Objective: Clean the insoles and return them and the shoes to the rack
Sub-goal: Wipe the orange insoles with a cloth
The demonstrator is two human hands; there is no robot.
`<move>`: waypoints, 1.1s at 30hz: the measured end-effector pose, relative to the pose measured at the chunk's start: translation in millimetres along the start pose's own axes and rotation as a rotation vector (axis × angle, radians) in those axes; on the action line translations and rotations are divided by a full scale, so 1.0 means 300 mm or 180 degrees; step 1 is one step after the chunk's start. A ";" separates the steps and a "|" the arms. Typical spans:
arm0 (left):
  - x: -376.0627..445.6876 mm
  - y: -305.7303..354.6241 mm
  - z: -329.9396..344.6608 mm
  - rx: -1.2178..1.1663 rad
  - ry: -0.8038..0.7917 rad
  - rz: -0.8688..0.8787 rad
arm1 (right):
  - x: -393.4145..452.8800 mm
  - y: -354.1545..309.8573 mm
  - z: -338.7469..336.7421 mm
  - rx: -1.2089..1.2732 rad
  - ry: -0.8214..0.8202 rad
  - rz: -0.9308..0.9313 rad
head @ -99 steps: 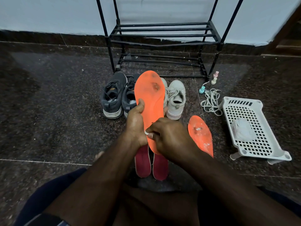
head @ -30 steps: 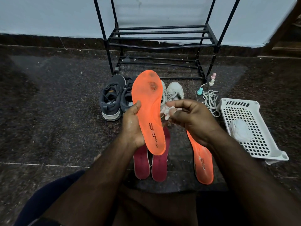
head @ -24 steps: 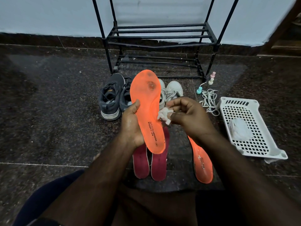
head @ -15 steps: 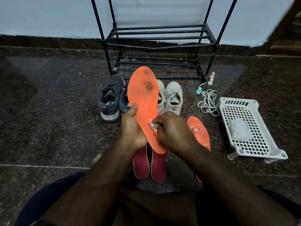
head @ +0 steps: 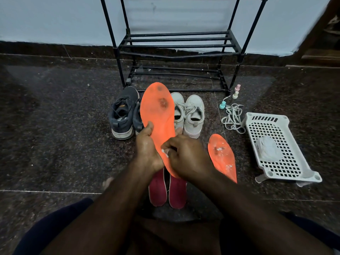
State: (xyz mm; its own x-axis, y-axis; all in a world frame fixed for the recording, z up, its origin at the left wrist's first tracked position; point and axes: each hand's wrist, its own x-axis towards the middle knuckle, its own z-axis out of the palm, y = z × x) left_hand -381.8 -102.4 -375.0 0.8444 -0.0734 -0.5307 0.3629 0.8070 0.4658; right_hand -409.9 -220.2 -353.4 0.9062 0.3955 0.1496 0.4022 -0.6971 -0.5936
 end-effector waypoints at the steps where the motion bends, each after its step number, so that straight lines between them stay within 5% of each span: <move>1: 0.004 0.008 0.000 -0.0035 0.0023 0.0046 | -0.006 0.002 -0.014 0.0104 -0.0180 0.0040; 4: 0.011 0.027 -0.008 -0.0121 0.0066 0.0128 | -0.002 0.038 -0.082 0.0917 -0.0453 0.0349; 7: 0.008 0.003 -0.009 0.0174 0.0045 -0.0045 | 0.037 0.113 -0.159 0.2051 0.0254 0.0841; 10: 0.001 -0.029 0.001 0.0407 0.0089 -0.0125 | 0.043 0.158 -0.197 0.3008 0.0332 0.1561; 22: 0.043 -0.127 -0.011 0.1252 -0.0456 0.0046 | 0.035 0.251 -0.135 0.2898 0.0277 0.2189; 25: 0.066 -0.138 -0.034 0.2434 -0.0282 0.0257 | 0.022 0.304 -0.150 0.2746 0.0376 0.2414; 30: 0.116 -0.122 -0.164 0.6101 -0.0100 0.0847 | -0.030 0.409 -0.134 0.2217 0.0034 0.2968; 33: 0.090 -0.154 -0.192 0.6917 -0.0151 0.0613 | -0.047 0.437 -0.094 0.2020 -0.0210 0.3072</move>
State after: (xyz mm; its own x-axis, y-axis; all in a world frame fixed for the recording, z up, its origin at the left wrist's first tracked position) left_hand -398.4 -108.0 -451.7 0.9088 -0.1332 -0.3954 0.0223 -0.9308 0.3648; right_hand -366.4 -334.1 -410.9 0.7846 -0.0942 -0.6128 -0.6083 -0.3079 -0.7315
